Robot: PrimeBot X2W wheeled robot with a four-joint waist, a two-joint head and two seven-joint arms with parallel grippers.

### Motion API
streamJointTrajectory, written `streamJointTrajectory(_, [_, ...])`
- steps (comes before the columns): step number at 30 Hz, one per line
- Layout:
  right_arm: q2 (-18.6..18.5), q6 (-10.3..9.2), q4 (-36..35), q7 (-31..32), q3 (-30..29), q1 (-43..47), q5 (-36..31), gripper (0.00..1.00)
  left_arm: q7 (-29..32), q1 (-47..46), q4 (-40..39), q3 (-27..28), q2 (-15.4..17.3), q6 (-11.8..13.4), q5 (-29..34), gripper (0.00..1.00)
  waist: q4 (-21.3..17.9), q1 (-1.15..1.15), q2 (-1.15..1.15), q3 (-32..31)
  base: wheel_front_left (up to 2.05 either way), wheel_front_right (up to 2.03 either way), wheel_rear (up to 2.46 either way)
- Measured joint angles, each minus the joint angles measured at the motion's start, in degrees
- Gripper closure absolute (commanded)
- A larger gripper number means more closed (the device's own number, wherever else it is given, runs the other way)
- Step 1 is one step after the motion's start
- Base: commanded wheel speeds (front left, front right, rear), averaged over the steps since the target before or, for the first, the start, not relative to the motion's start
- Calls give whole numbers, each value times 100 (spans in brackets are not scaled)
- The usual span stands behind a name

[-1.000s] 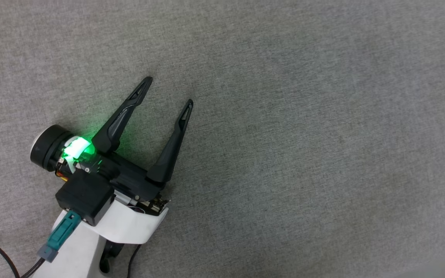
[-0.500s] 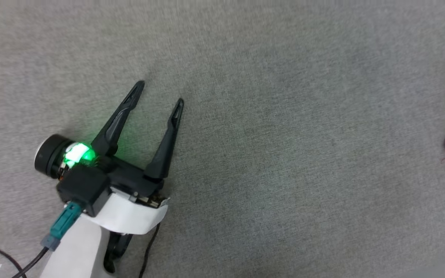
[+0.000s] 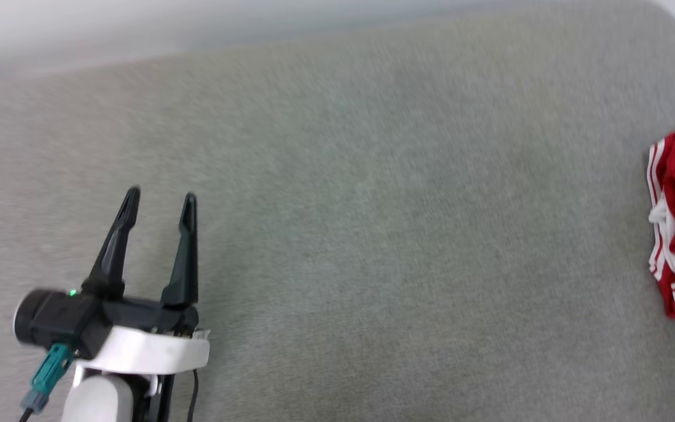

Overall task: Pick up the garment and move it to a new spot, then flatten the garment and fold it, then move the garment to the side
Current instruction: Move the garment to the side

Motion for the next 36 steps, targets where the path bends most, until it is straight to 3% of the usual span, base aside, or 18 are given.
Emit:
streamJointTrajectory(5, [1159,1,-808,-413,-201,964,-189,0,0,317,49,265,-257,-1,21,0,250,0,0,-492,0,0,0])
streamJointTrajectory(11, [1947,-1,-1232,-1009,-363,1875,-227,0,0,653,214,252,-445,-8,156,0,580,-1,0,-883,0,0,0])
streamJointTrajectory(20, [2199,-2,-987,-1615,-189,2509,-70,0,0,874,483,203,-505,-8,416,0,920,-1,0,-1178,0,0,0])
streamJointTrajectory(36, [2475,-2,-490,-1917,0,2470,-129,0,0,924,537,298,-584,-8,593,0,929,-1,0,-1255,0,0,0])
